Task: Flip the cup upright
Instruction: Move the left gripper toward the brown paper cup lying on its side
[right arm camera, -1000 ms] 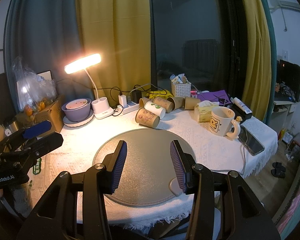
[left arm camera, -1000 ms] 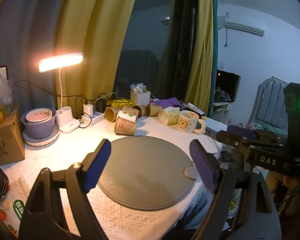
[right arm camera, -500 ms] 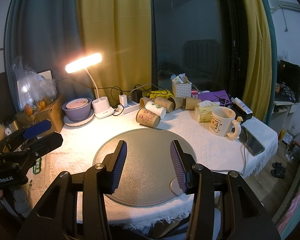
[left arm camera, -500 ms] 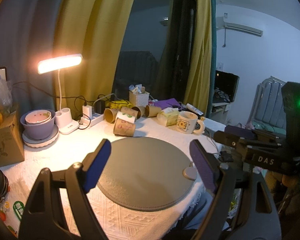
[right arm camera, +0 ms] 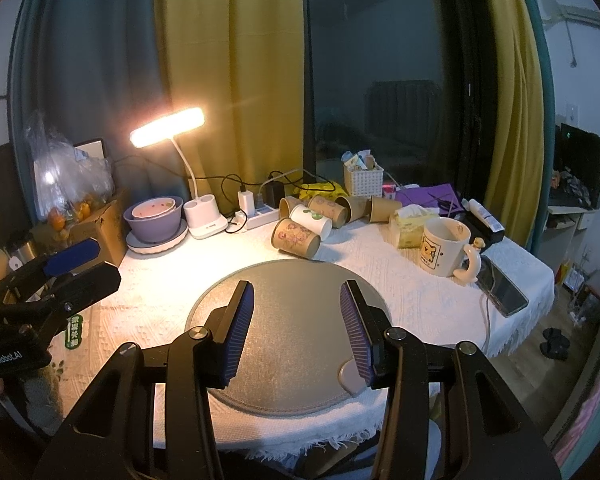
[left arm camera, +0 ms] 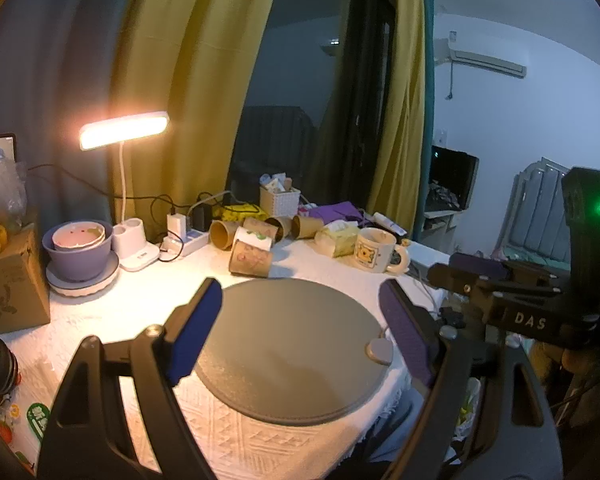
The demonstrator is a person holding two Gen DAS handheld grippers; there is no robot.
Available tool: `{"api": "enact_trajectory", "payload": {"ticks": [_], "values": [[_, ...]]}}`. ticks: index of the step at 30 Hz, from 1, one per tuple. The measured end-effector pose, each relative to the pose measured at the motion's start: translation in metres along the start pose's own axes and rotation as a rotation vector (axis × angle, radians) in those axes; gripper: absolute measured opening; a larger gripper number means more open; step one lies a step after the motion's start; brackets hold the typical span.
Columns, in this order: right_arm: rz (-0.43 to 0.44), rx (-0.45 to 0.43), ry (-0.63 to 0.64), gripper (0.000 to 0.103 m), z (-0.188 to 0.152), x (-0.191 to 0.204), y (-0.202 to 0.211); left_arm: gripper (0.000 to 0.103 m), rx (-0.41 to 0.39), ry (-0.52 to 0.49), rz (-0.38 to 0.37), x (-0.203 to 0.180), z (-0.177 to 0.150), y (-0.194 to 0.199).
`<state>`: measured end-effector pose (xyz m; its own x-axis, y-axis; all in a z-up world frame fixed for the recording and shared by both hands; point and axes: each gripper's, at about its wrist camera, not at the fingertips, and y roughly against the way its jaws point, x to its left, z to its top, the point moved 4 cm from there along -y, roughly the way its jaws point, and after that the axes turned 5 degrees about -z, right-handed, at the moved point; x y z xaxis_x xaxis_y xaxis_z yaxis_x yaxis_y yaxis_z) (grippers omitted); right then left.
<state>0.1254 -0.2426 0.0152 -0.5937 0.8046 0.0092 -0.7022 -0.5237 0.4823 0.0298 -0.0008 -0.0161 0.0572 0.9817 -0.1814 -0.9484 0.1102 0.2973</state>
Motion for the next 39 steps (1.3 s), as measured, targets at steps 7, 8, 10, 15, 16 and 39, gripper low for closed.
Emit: {"api": "enact_trajectory", "payload": {"ticks": [7,8,10,15,16,39], "values": [[0.002,0.014,0.016,0.048,0.001,0.000,-0.008,0.082,0.015,0.005,0.003,0.002,-0.004,-0.004],[0.003,0.017,0.018,0.048,0.000,-0.001,-0.010,0.082,0.019,0.004,0.005,0.003,-0.003,-0.005],[0.006,0.028,0.021,0.048,-0.001,-0.003,-0.017,0.082,0.041,0.002,0.011,0.003,-0.006,-0.013],[0.022,0.069,0.026,0.048,-0.004,-0.011,-0.044,0.082,0.111,0.018,0.031,0.012,-0.009,-0.042],[0.026,0.079,0.024,0.048,-0.003,-0.012,-0.051,0.082,0.121,0.022,0.032,0.015,-0.009,-0.047],[0.084,0.209,0.025,0.048,0.023,-0.069,-0.209,0.082,0.340,0.192,0.154,0.082,-0.009,-0.229]]}}
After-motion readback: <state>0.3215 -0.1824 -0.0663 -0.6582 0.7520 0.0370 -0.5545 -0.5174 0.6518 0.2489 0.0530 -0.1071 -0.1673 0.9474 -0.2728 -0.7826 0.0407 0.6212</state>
